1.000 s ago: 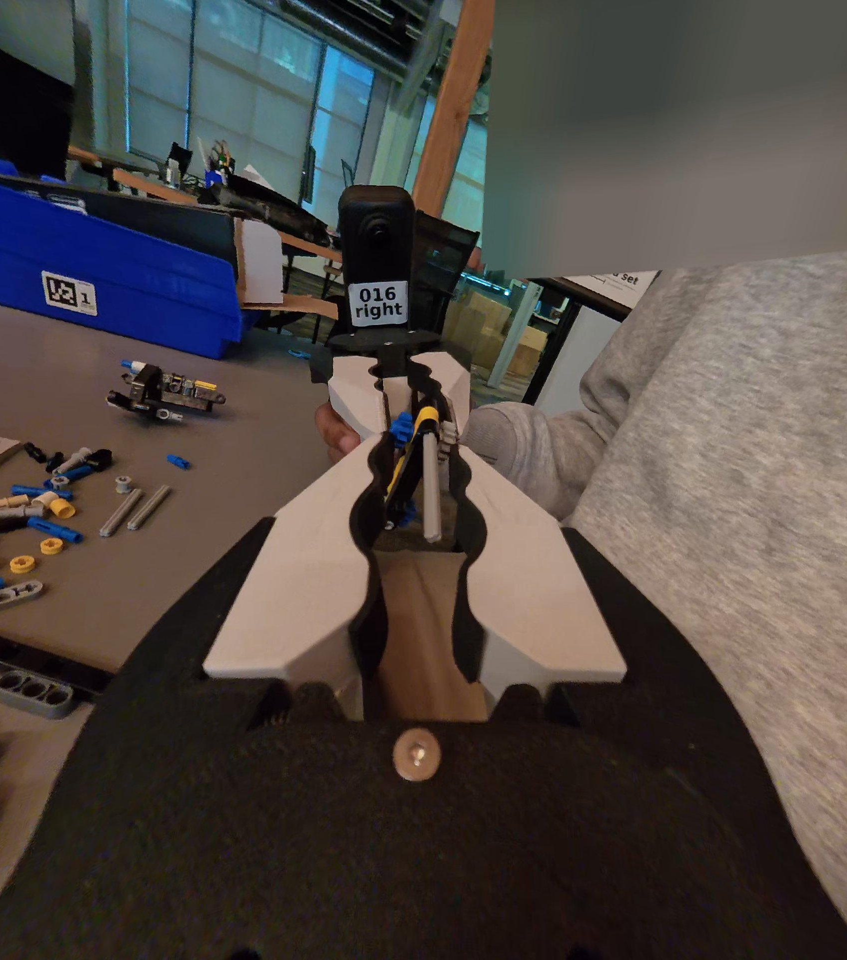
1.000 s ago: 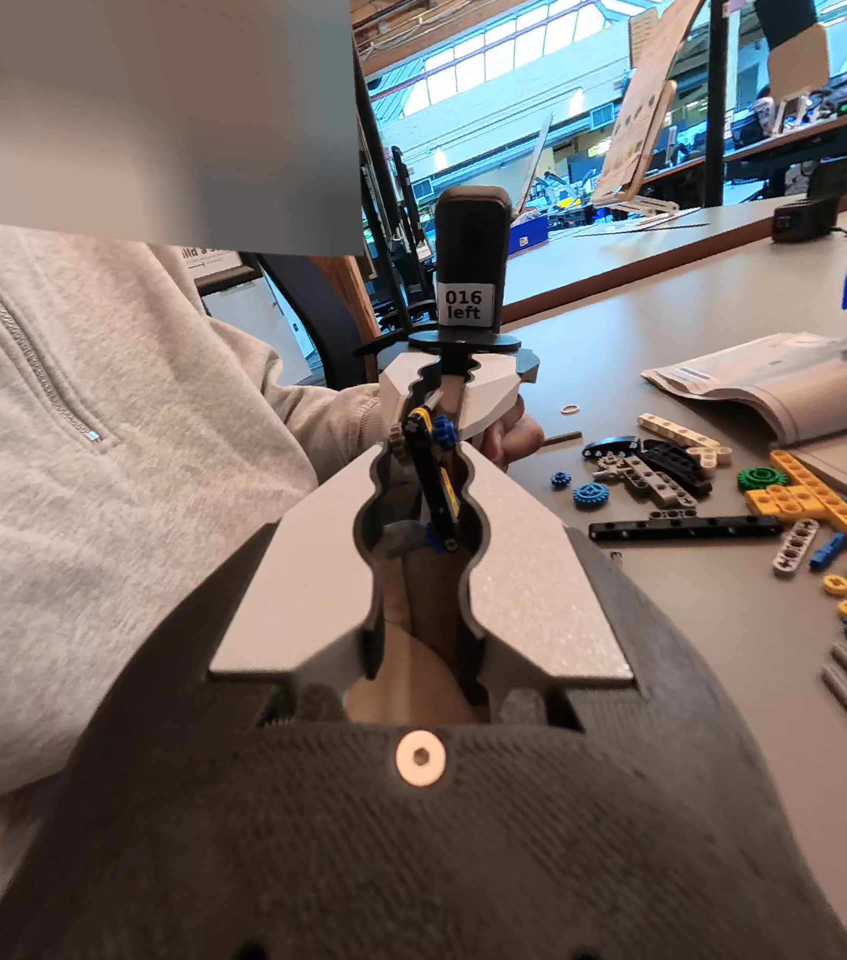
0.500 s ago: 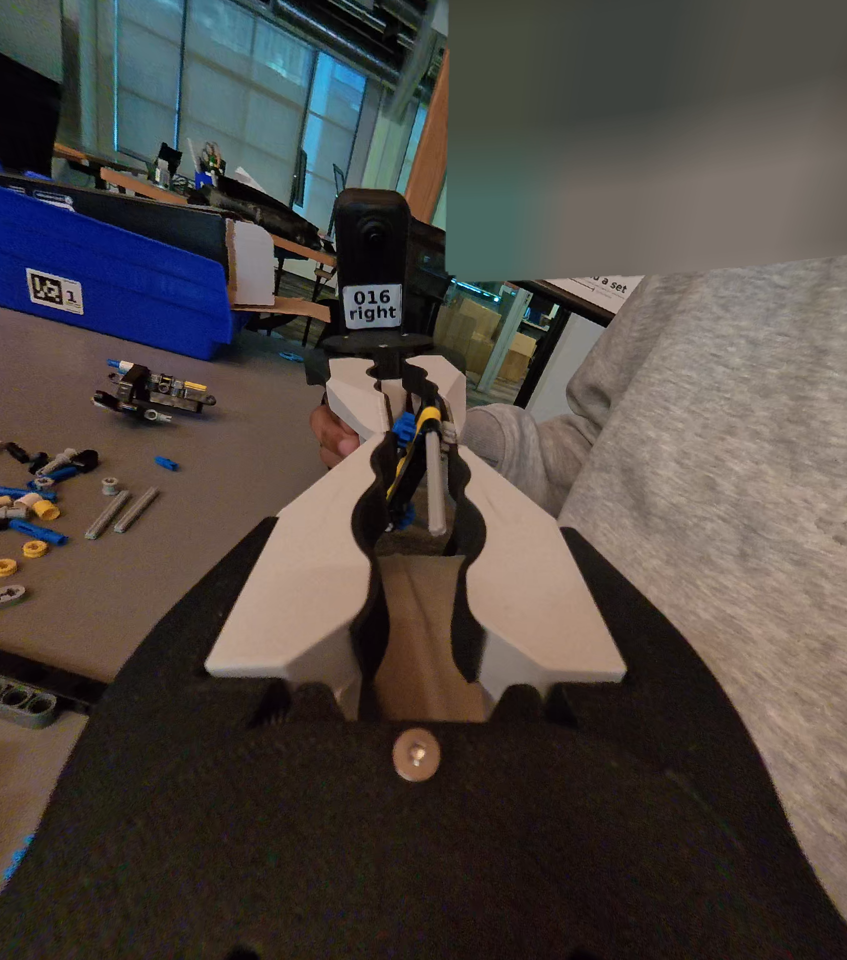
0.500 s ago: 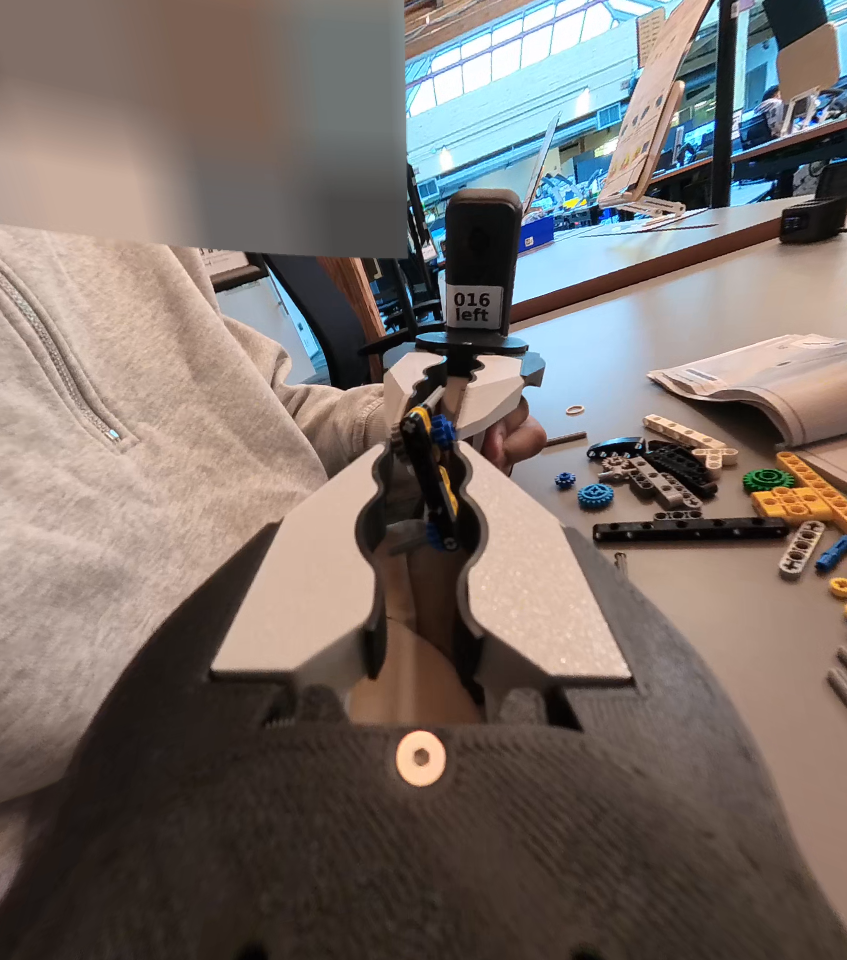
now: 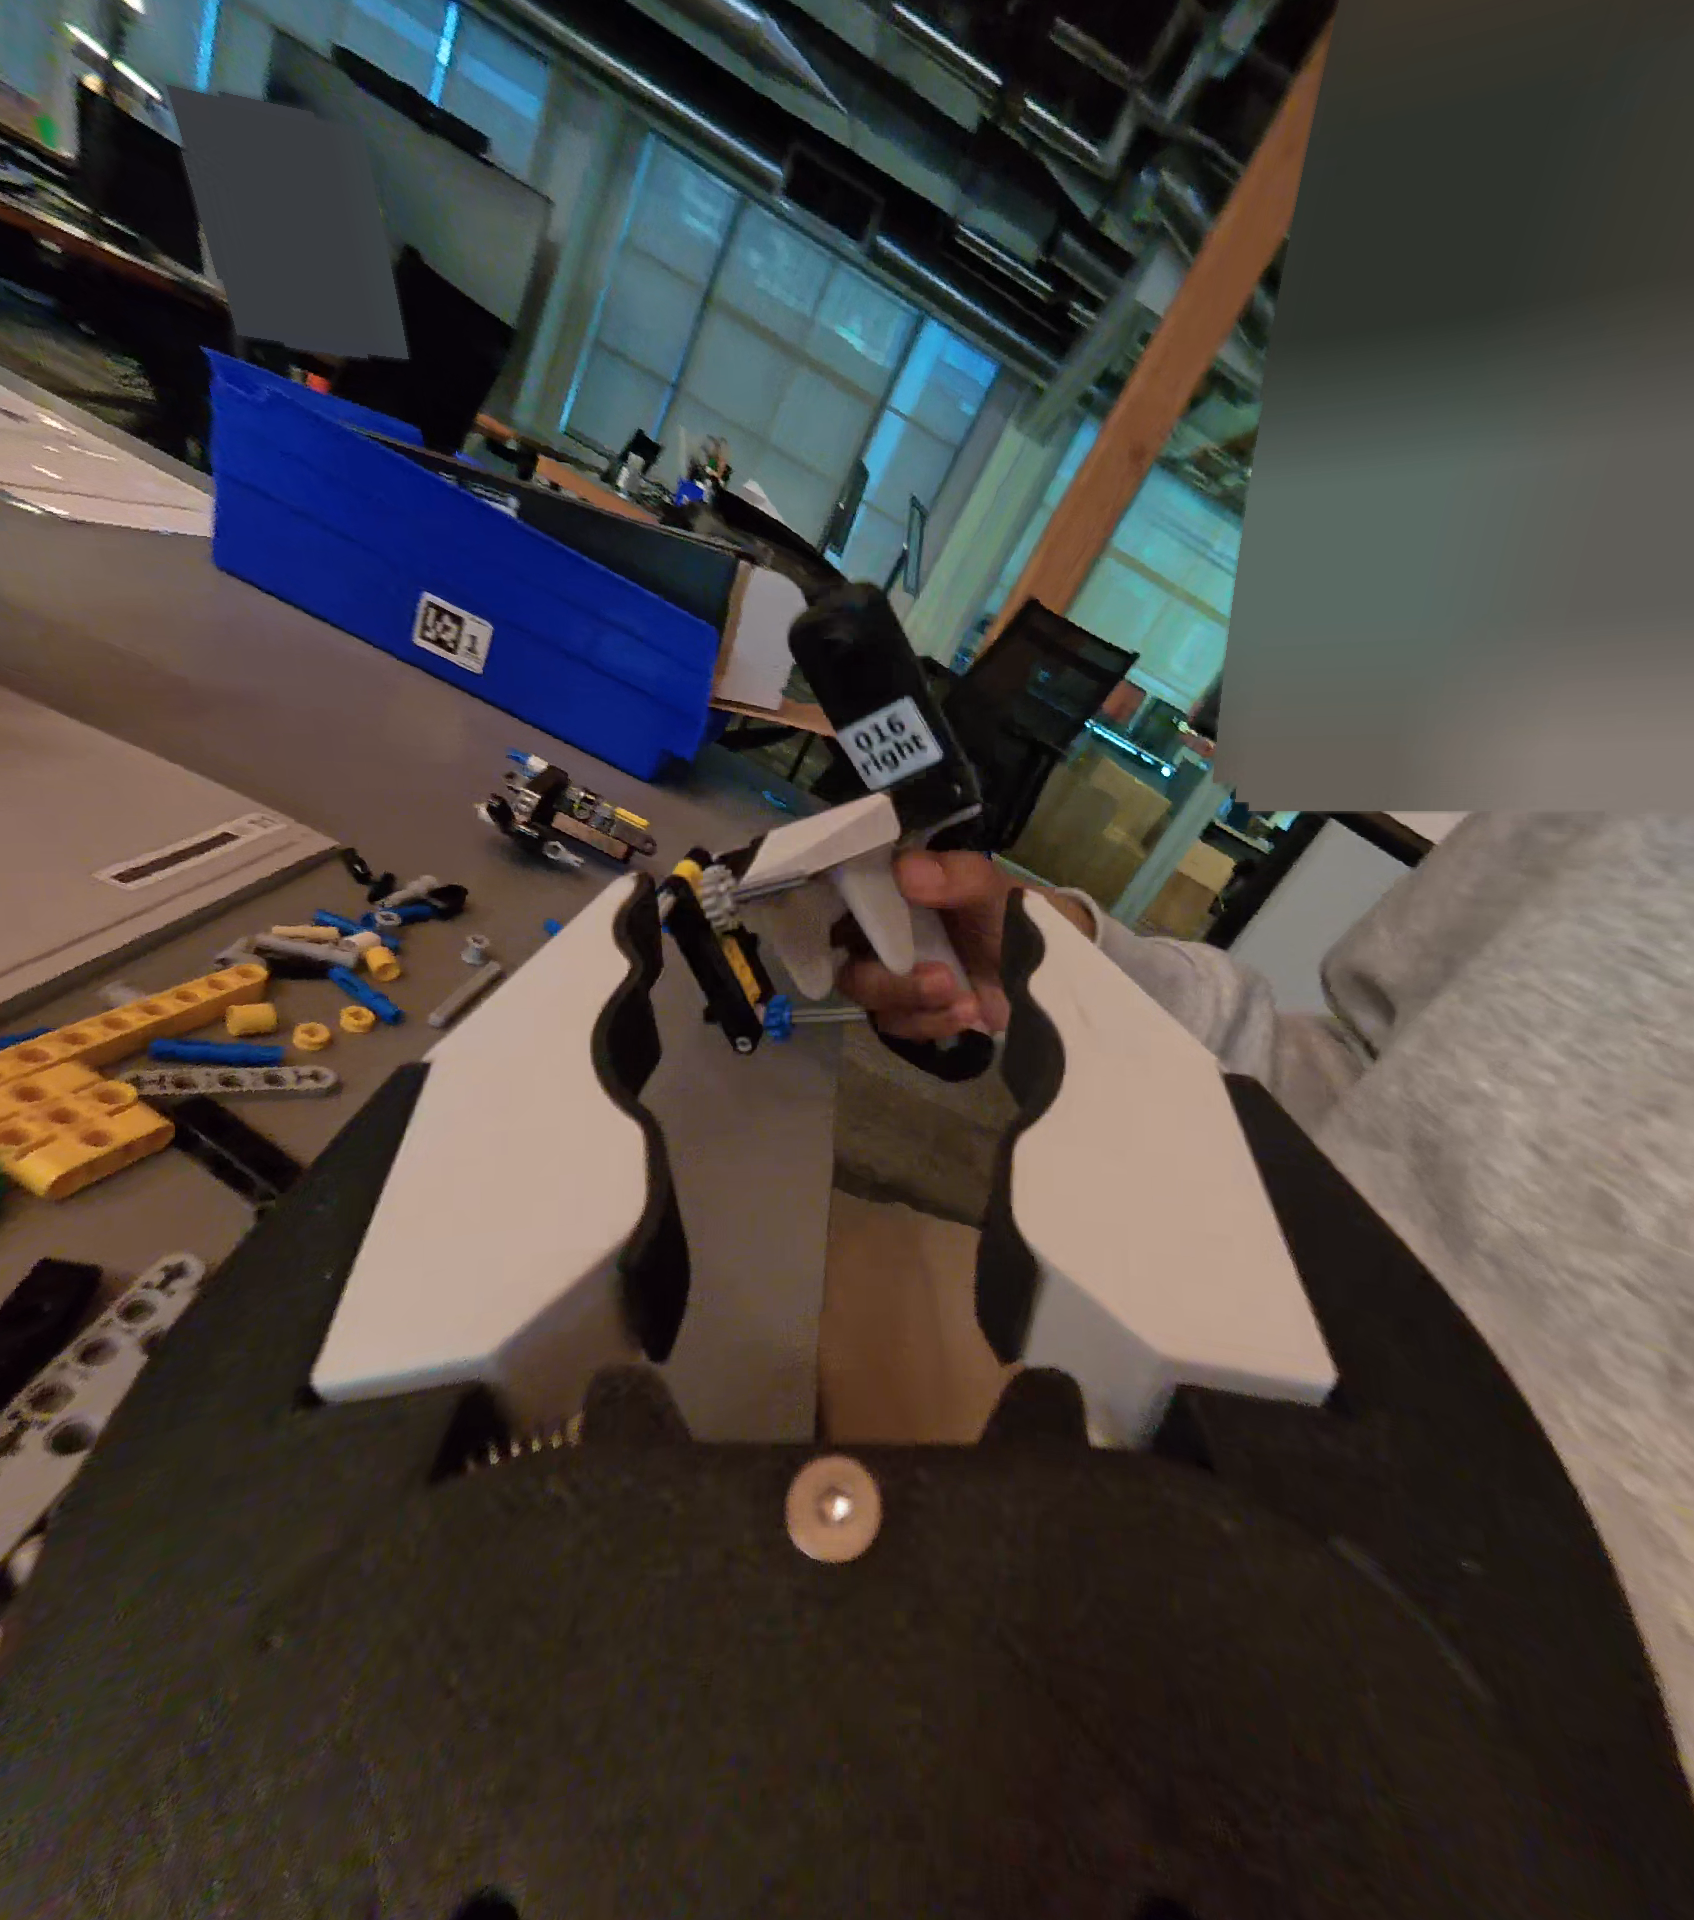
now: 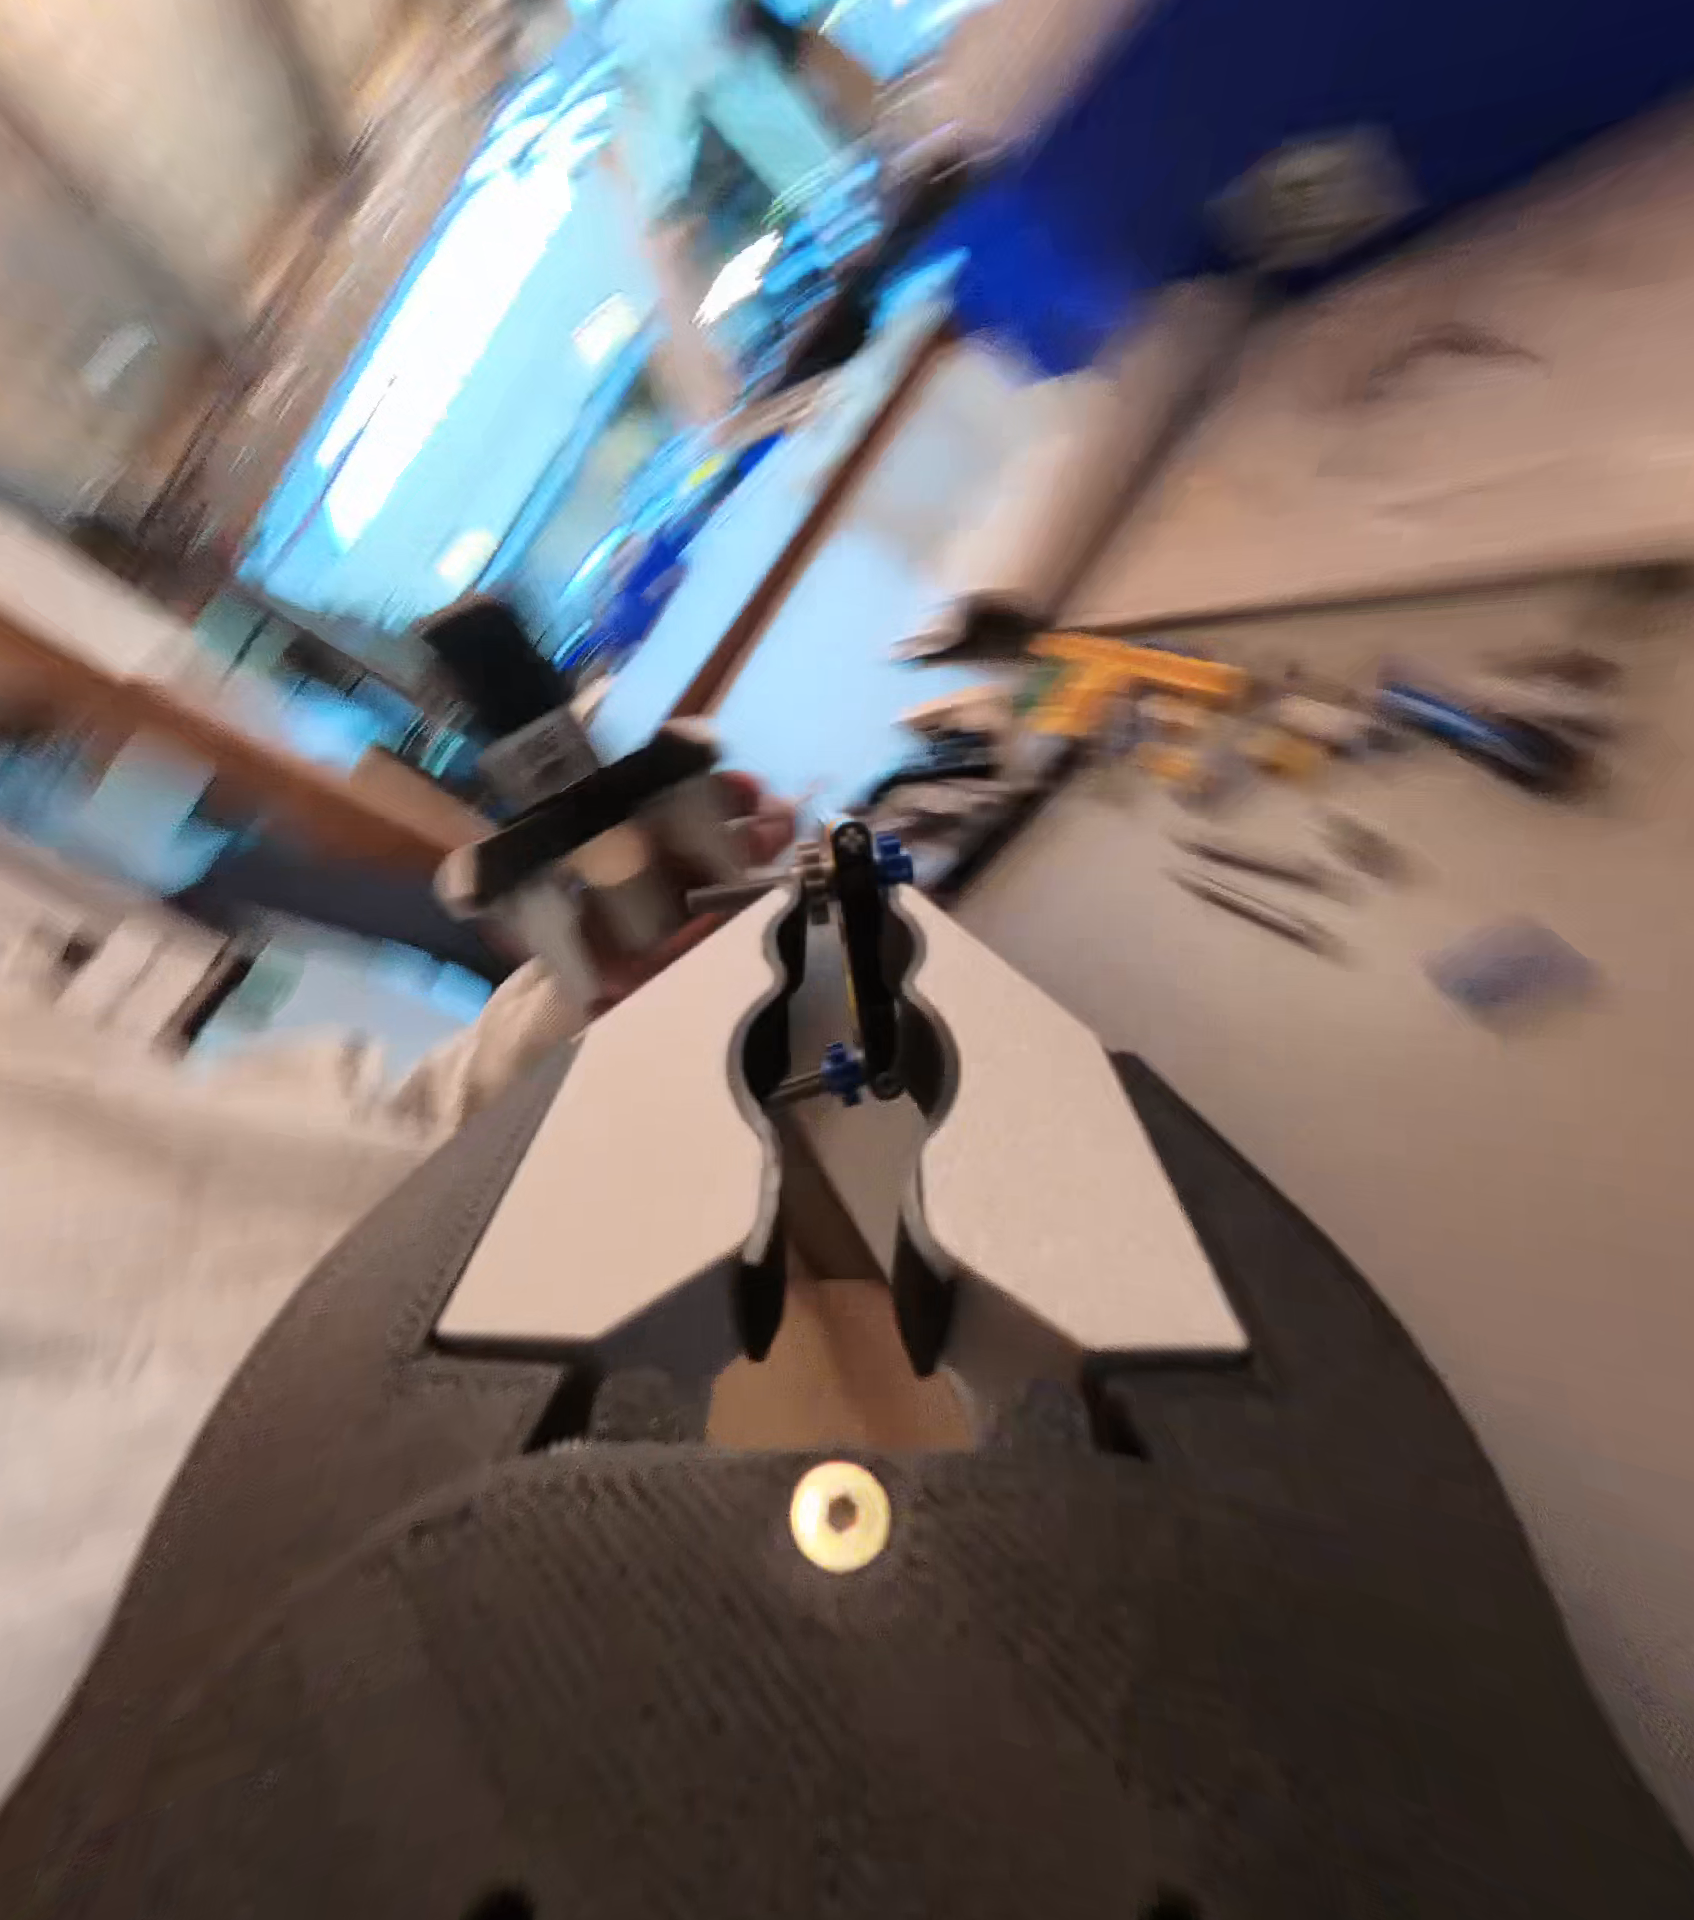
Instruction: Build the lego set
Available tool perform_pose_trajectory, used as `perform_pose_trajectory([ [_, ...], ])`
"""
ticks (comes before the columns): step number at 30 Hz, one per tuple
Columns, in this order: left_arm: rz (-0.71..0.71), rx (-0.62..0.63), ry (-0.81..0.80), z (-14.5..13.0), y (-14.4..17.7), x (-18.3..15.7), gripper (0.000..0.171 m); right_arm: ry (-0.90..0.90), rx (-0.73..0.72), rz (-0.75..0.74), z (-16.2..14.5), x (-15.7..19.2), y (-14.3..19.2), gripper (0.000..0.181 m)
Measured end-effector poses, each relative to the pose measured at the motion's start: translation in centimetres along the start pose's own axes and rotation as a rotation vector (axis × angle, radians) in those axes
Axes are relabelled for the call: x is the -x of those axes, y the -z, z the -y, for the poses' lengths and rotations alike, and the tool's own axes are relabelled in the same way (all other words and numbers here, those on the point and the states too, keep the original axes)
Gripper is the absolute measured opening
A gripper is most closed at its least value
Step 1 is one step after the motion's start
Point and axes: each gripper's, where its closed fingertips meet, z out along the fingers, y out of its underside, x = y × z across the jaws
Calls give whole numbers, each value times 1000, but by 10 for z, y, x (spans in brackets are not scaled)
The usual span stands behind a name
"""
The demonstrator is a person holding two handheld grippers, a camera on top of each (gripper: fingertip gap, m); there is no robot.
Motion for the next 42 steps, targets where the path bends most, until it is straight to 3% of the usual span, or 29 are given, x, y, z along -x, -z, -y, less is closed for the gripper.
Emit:
perform_pose_trajectory([
  [3,21,-1,10,0,0,4,65,-123,-30,-73,-2,-19,16,12],
  [8,25,-12,47,1,-1,8,62,-170,-8,-210,-10,-52,34,11],
  [15,28,-29,85,3,1,12,60,-89,-6,-313,-7,-64,44,13],
  [20,33,-30,83,3,1,12,60,-28,-69,-326,9,-62,56,28],
  [23,50,-29,87,3,0,15,60,139,-138,-382,28,-55,67,35],
  [25,72,-21,79,2,-1,16,58,346,-166,-468,41,-45,70,42],
  [26,95,-12,72,1,-2,18,46,472,-170,-526,46,-38,69,47],
  [27,120,2,63,0,-3,20,22,598,-174,-575,51,-28,65,52],
  [28,172,19,58,-1,-3,25,0,719,-187,-605,53,-15,58,55],
  [31,551,144,95,-11,10,72,0,1027,-225,-587,47,39,20,53],
  [33,642,228,59,-11,17,77,0,1129,-238,-491,30,80,-14,41],
  [35,817,301,-41,-6,35,89,0,1149,-252,-363,11,119,-46,25],
  [37,1074,409,-234,3,67,108,0,1147,-177,-212,-16,151,-77,0],
  [39,1296,476,-434,20,99,119,0,1108,-133,-169,-30,169,-98,0],
  [42,1434,502,-524,29,126,127,0,1079,-66,-142,-44,188,-120,0],
])
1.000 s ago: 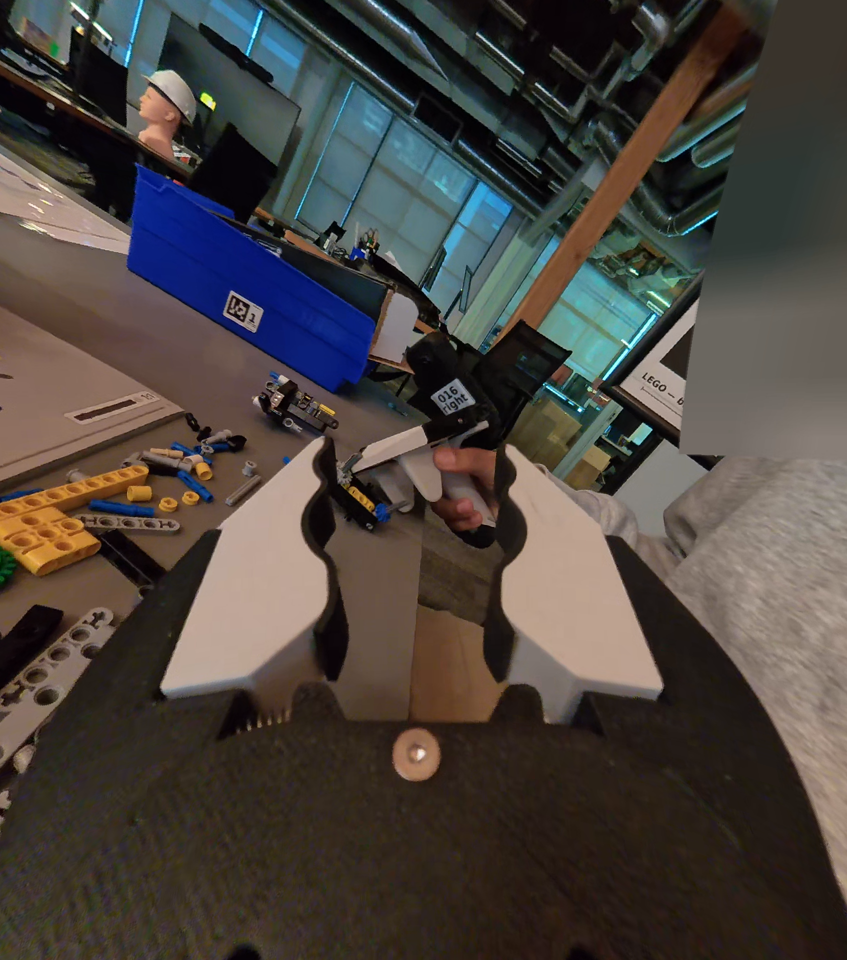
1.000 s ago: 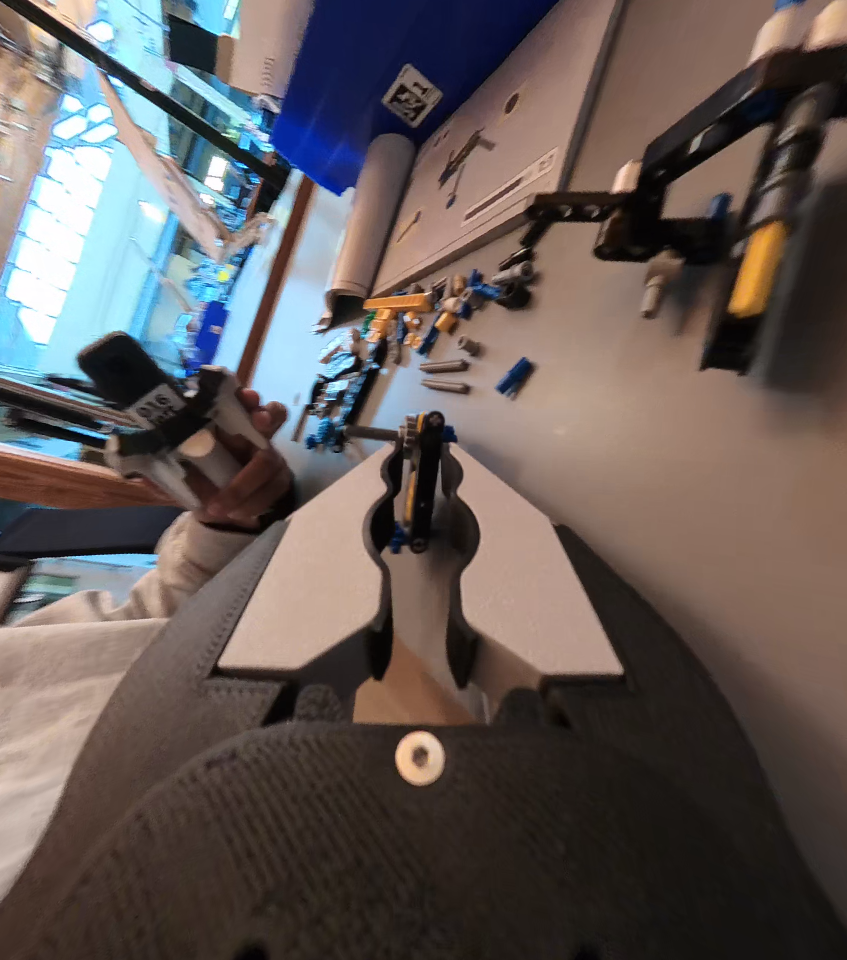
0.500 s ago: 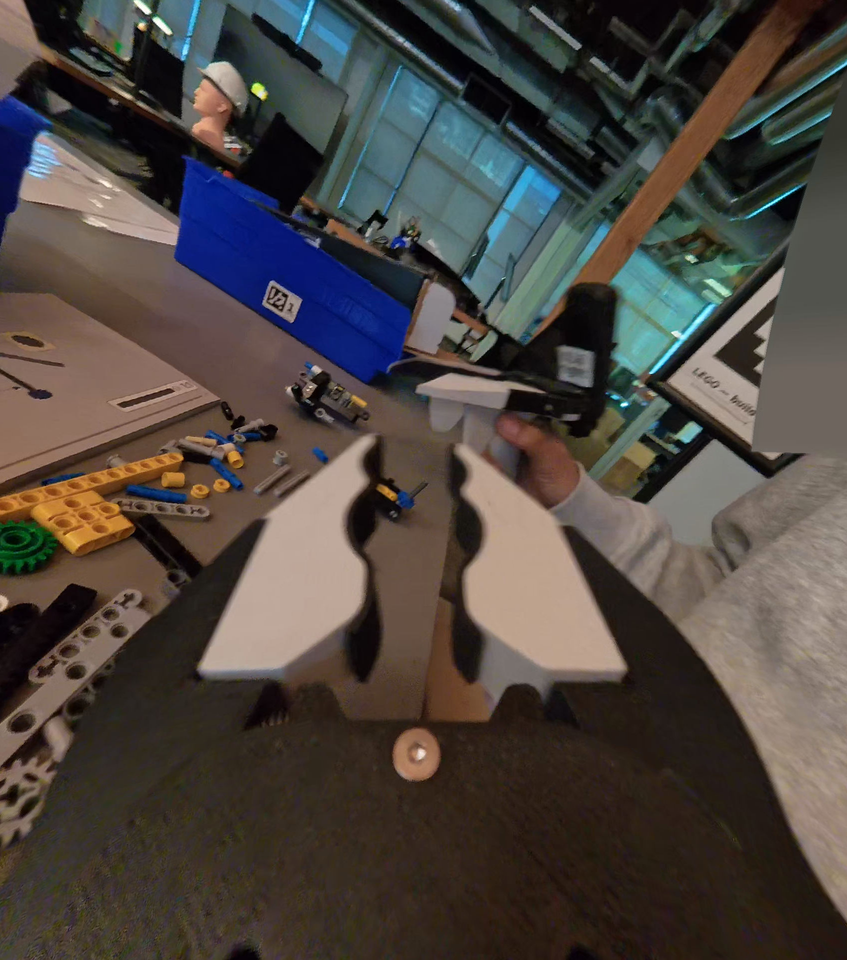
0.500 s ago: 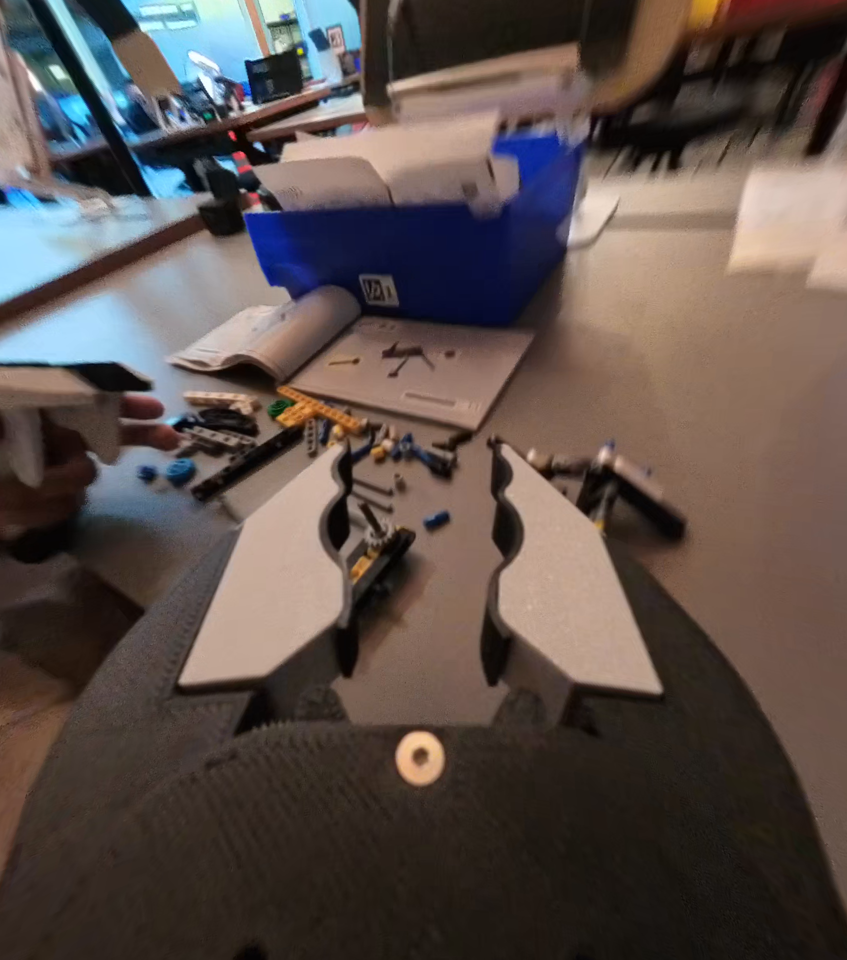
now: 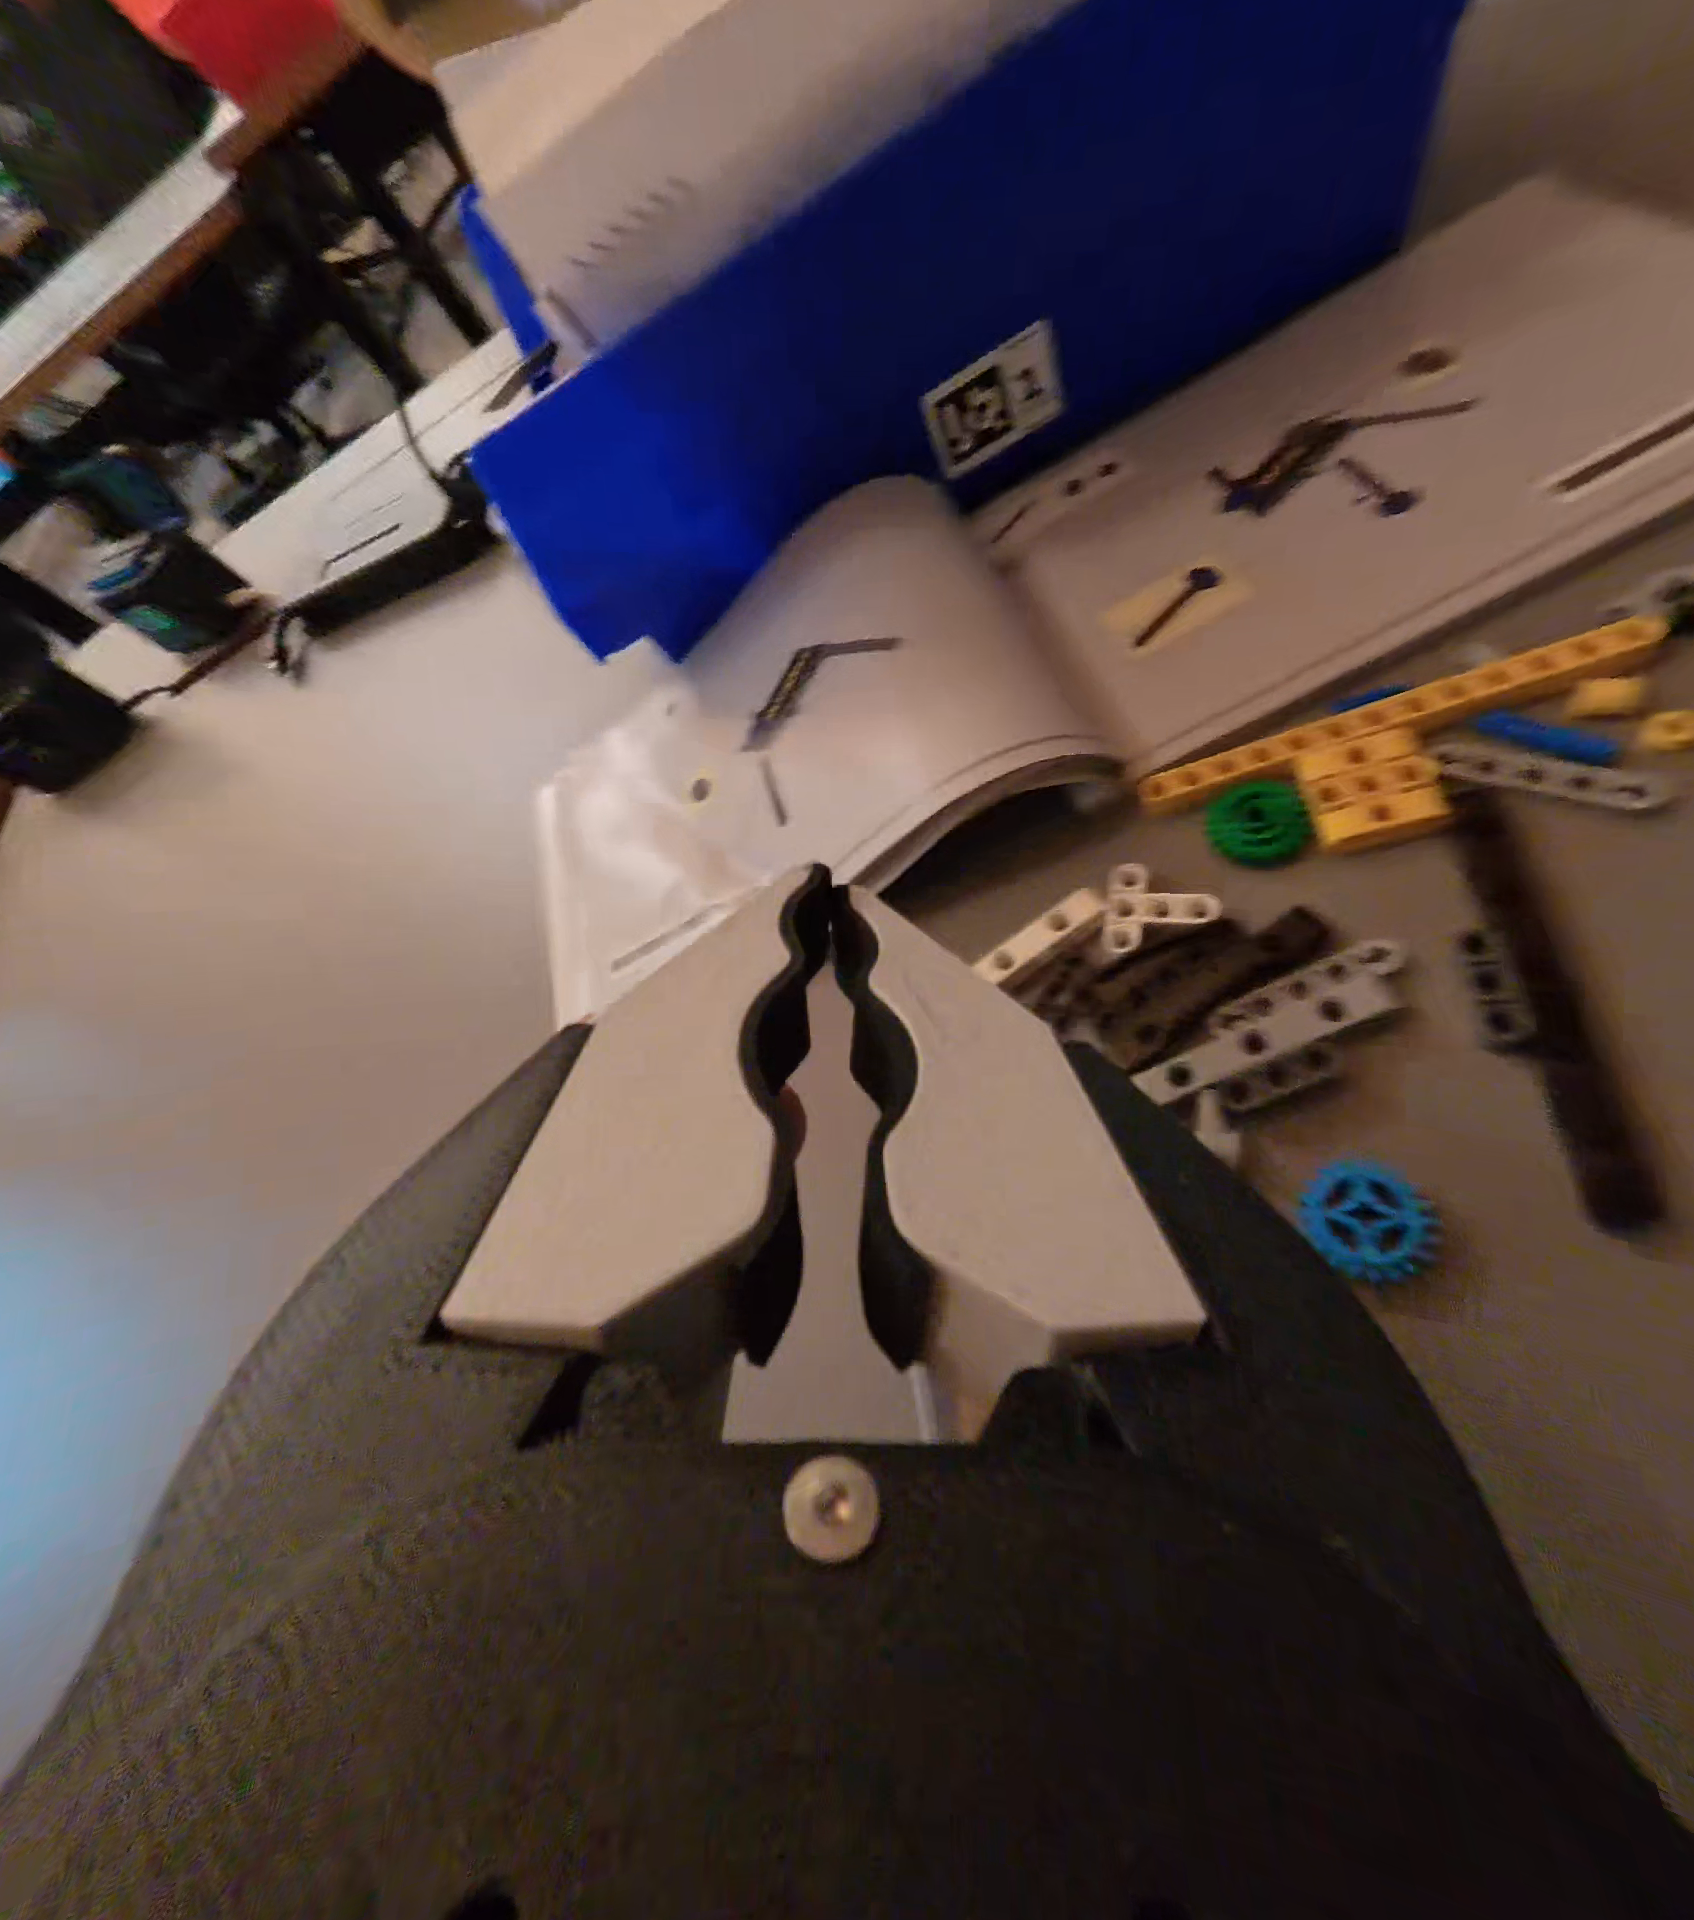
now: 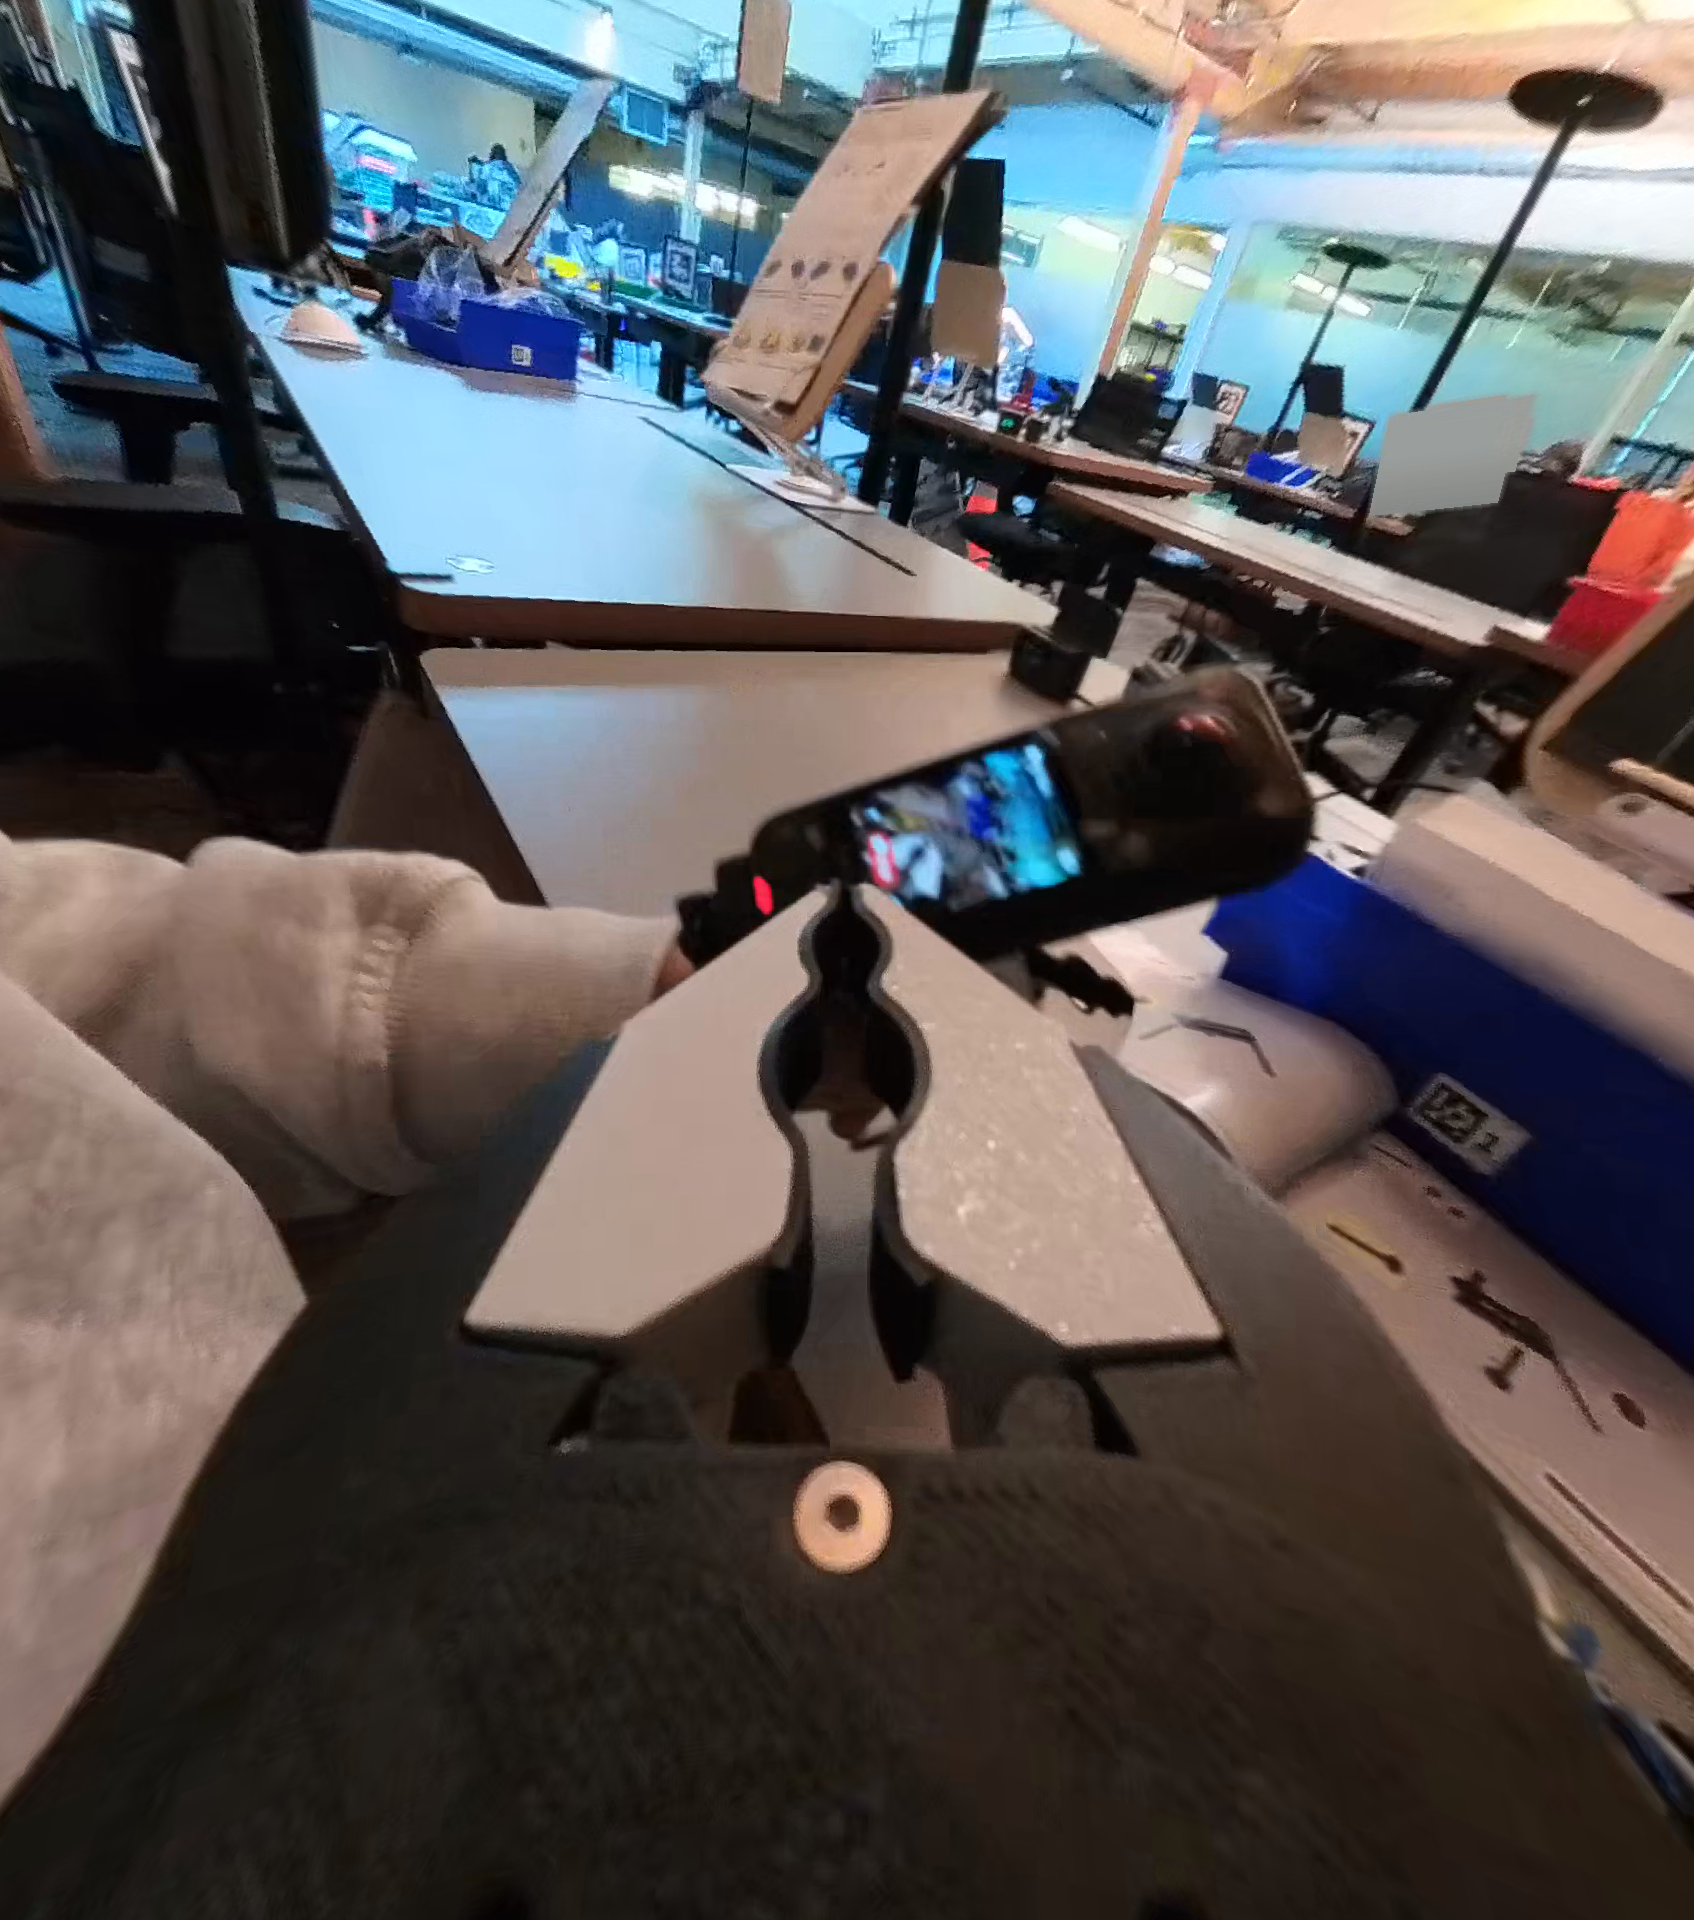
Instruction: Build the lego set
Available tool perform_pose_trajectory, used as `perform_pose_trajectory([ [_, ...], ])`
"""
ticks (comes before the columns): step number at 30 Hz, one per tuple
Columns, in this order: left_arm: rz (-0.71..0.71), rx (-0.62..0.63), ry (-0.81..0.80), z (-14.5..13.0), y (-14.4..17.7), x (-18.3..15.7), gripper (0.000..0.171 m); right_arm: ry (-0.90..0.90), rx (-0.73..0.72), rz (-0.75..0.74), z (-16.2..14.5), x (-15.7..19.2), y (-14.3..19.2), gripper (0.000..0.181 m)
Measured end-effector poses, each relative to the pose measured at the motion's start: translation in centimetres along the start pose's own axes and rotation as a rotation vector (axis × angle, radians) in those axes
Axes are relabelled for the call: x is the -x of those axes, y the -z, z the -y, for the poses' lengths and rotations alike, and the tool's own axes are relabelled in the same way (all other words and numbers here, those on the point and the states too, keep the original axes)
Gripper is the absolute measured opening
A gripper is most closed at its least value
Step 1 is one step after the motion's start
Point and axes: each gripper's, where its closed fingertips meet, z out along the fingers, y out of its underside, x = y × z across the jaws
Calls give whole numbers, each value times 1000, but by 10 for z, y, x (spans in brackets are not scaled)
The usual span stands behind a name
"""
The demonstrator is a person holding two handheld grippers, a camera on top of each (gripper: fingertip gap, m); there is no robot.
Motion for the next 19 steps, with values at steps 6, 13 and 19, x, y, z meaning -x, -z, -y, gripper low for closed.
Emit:
perform_pose_trajectory([
  [6,100,17,-12,-13,-3,22,0,-76,91,-20,-6,11,-18,0],
  [13,154,-10,-26,-10,1,34,0,-239,125,54,-14,22,-25,0],
  [19,369,-25,-151,-10,2,67,0,-333,224,61,-29,20,-26,0],
])
